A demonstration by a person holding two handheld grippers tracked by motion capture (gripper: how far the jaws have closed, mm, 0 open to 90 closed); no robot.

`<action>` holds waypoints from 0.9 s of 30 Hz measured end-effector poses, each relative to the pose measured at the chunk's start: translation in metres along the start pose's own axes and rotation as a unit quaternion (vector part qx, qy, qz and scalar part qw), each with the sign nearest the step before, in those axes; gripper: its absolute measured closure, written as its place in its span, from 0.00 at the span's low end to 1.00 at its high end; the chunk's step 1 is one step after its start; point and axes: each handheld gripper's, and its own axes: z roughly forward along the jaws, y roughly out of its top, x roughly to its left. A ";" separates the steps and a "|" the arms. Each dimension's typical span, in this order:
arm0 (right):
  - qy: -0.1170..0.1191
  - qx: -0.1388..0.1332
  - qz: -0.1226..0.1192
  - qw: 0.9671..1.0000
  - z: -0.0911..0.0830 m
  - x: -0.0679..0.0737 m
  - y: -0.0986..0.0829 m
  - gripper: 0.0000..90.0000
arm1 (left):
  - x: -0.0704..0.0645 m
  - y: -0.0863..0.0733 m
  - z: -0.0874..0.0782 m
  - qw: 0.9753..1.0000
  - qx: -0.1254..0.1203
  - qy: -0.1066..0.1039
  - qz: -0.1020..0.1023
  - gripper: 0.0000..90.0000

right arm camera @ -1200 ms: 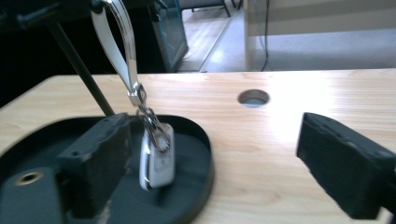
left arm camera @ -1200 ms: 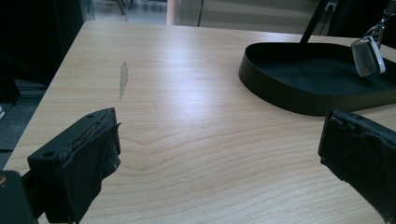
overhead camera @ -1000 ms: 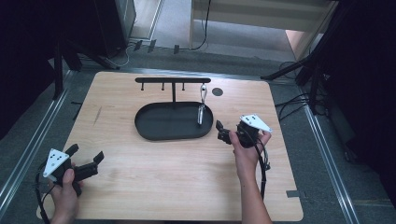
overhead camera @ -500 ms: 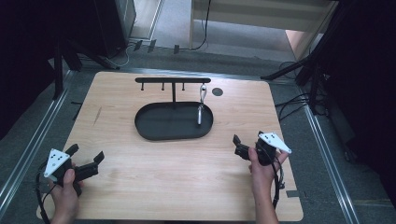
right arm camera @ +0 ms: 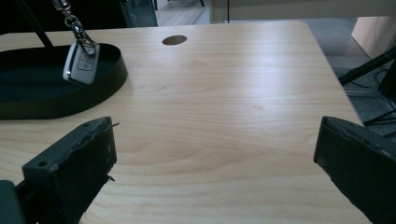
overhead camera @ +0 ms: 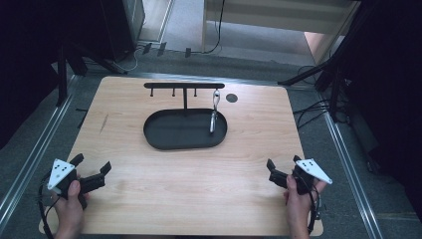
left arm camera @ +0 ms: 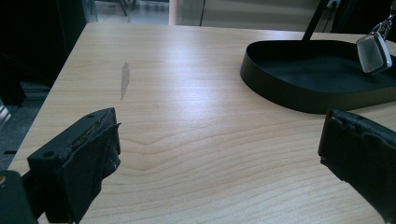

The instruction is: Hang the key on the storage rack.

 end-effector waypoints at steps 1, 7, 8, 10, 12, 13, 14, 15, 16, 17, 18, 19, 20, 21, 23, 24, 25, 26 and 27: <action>-0.001 0.000 0.001 1.000 -0.003 -0.004 -0.002 0.00 | 0.000 0.000 0.000 1.000 0.000 0.001 0.001 0.00; -0.012 -0.003 0.002 1.000 -0.024 -0.028 -0.011 0.00 | 0.000 0.000 -0.001 1.000 -0.002 0.006 0.003 0.00; -0.015 -0.003 0.003 1.000 -0.028 -0.032 -0.013 0.00 | 0.000 -0.001 -0.002 1.000 -0.003 0.006 -0.001 0.00; -0.019 -0.003 0.002 1.000 -0.033 -0.039 -0.016 0.00 | 0.002 -0.001 -0.003 1.000 -0.008 0.009 -0.010 0.00; -0.023 -0.003 0.004 1.000 -0.039 -0.047 -0.020 0.00 | 0.002 -0.001 -0.004 1.000 -0.014 0.009 -0.012 0.00; -0.025 -0.003 0.004 1.000 -0.041 -0.049 -0.022 0.00 | 0.002 -0.002 -0.004 1.000 -0.015 0.010 -0.013 0.00; -0.027 -0.004 0.001 1.000 -0.043 -0.053 -0.023 0.00 | 0.002 -0.002 -0.005 1.000 -0.017 0.011 -0.013 0.00; -0.030 -0.005 0.002 1.000 -0.045 -0.056 -0.025 0.00 | 0.002 -0.002 -0.005 1.000 -0.018 0.013 -0.012 0.00; -0.034 -0.006 0.003 0.999 -0.048 -0.059 -0.027 0.00 | 0.001 -0.002 -0.005 1.000 -0.018 0.015 -0.010 0.00; -0.037 -0.007 0.003 0.999 -0.049 -0.061 -0.028 0.00 | 0.001 -0.002 -0.006 1.000 -0.019 0.017 -0.009 0.00; -0.040 -0.008 0.005 0.999 -0.051 -0.064 -0.030 0.00 | 0.000 -0.003 -0.006 1.000 -0.021 0.018 -0.008 0.00; -0.042 -0.009 0.007 0.999 -0.052 -0.067 -0.031 0.00 | 0.000 -0.003 -0.006 1.000 -0.021 0.020 -0.007 0.00; -0.044 -0.011 0.007 0.999 -0.052 -0.069 -0.033 0.00 | 0.000 -0.003 -0.007 0.999 -0.023 0.025 -0.006 0.00; -0.047 -0.012 0.015 0.999 -0.052 -0.071 -0.036 0.00 | -0.001 -0.003 -0.007 0.999 -0.024 0.027 -0.005 0.00; -0.049 -0.020 0.019 0.998 -0.051 -0.072 -0.036 0.00 | -0.001 -0.003 -0.008 0.999 -0.024 0.029 -0.005 0.00; -0.052 -0.022 0.019 0.998 -0.050 -0.071 -0.036 0.00 | -0.001 -0.003 -0.008 0.999 -0.025 0.030 -0.005 0.00; -0.053 -0.021 0.016 0.998 -0.049 -0.070 -0.036 0.00 | -0.001 -0.003 -0.008 0.999 -0.025 0.030 -0.004 0.00; -0.054 -0.020 0.010 0.998 -0.048 -0.069 -0.035 0.00 | -0.001 -0.003 -0.008 0.999 -0.026 0.030 -0.003 0.00; -0.054 -0.018 0.002 0.998 -0.047 -0.067 -0.035 0.00 | -0.001 -0.004 -0.008 0.999 -0.027 0.030 -0.003 0.00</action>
